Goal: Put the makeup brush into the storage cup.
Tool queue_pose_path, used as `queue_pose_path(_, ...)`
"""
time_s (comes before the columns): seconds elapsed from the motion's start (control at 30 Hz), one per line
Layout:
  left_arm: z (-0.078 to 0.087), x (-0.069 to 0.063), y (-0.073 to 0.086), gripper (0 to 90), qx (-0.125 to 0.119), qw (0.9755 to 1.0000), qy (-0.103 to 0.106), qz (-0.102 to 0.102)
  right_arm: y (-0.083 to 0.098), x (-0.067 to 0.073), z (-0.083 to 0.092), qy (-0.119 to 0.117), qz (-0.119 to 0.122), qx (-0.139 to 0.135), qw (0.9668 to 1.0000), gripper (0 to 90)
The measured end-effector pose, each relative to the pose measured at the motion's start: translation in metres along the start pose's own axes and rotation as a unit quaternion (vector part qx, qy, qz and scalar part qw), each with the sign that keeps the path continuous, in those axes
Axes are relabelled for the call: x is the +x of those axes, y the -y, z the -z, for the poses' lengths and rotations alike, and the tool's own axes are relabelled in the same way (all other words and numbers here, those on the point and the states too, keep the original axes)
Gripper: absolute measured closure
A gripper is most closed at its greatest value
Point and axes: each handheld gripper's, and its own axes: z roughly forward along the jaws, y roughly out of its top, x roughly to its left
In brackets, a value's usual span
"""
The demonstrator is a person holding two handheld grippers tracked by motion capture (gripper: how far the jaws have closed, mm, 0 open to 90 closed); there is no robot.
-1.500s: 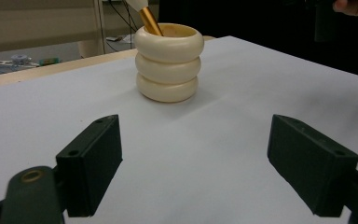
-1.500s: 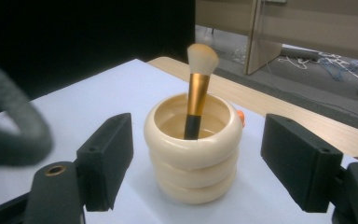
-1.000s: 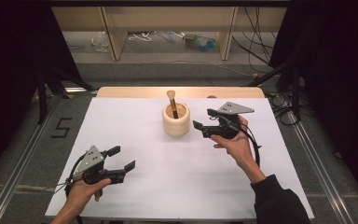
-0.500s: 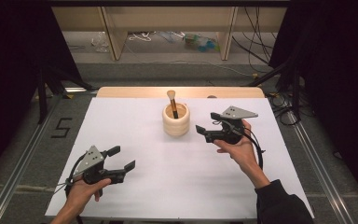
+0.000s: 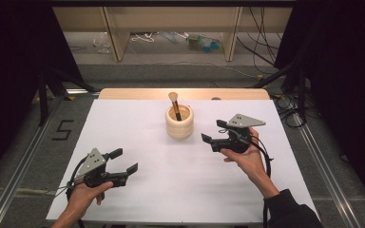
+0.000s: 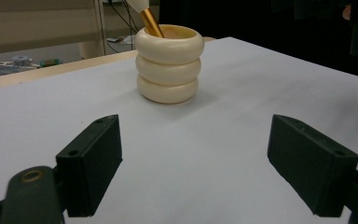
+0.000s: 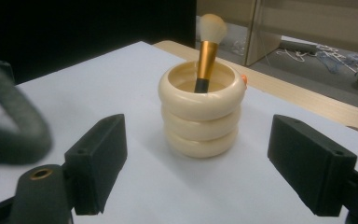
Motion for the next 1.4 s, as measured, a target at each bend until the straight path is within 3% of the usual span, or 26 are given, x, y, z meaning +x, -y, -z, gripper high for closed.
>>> queue_pose_path(0.37,0.000,0.000,0.000,17.7,0.000,1.0000,0.000,0.000,0.009,0.005,0.011,-0.003,-0.001,0.003,1.0000,20.7)
queue_pose_path(0.43,0.000,0.000,0.000,17.7,0.000,1.0000,0.000,0.000,0.011,0.005,0.013,-0.011,-0.006,-0.010,0.9999,20.7)
queue_pose_path(0.67,0.000,-0.001,0.000,17.6,0.000,1.0000,0.000,0.001,0.018,0.005,0.020,-0.010,-0.013,-0.003,0.9999,16.9)
queue_pose_path(0.73,0.000,0.000,0.000,17.7,0.000,1.0000,0.000,0.000,0.020,0.006,0.021,-0.012,-0.015,-0.013,0.9997,16.1)
queue_pose_path(0.77,0.000,-0.001,0.000,17.7,0.000,1.0000,-0.001,0.002,0.021,0.006,0.023,-0.010,-0.014,-0.003,0.9998,15.9)
queue_pose_path(0.9,0.000,-0.001,0.000,17.7,0.000,1.0000,-0.001,0.001,0.025,0.006,0.026,-0.014,-0.018,-0.017,0.9996,15.9)
queue_pose_path(1.4,0.000,-0.001,0.000,17.7,0.000,1.0000,-0.001,0.001,0.035,0.006,0.039,-0.011,-0.017,-0.011,0.9997,15.9)
